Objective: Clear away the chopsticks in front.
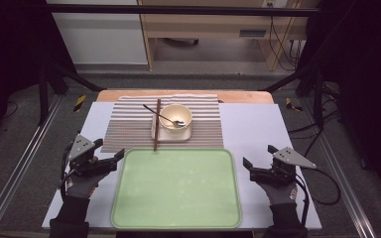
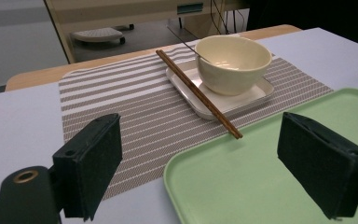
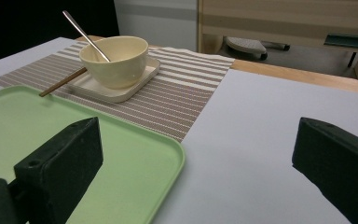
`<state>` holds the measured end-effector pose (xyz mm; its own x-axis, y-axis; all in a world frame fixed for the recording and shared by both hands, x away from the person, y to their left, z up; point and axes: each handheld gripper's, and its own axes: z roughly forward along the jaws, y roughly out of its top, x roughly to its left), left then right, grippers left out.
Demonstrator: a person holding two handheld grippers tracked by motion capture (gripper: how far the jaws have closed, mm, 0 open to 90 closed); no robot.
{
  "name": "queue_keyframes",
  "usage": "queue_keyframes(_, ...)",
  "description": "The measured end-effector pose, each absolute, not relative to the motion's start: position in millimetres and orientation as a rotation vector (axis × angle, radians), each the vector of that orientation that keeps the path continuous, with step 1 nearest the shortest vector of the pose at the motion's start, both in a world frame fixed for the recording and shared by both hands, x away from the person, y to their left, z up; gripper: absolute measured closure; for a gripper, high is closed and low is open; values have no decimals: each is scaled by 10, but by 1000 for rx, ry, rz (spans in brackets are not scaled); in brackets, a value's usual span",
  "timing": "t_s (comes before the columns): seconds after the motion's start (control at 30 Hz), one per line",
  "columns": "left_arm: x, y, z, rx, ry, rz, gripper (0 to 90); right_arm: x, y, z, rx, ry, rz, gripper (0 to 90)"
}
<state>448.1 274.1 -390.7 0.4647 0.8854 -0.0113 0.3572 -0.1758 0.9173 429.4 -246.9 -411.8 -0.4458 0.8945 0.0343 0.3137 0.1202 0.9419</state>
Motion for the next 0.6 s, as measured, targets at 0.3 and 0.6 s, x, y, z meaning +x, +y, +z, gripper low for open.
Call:
queue_keyframes(0.3,4700,2551,-3864,1749,1052,699,148,4303,-2448,-4138,1173,1845,1322,22)
queue_keyframes(0.6,5010,2392,-3925,1765,1076,679,176,4309,-2439,-4149,1176,1848,1307,26)
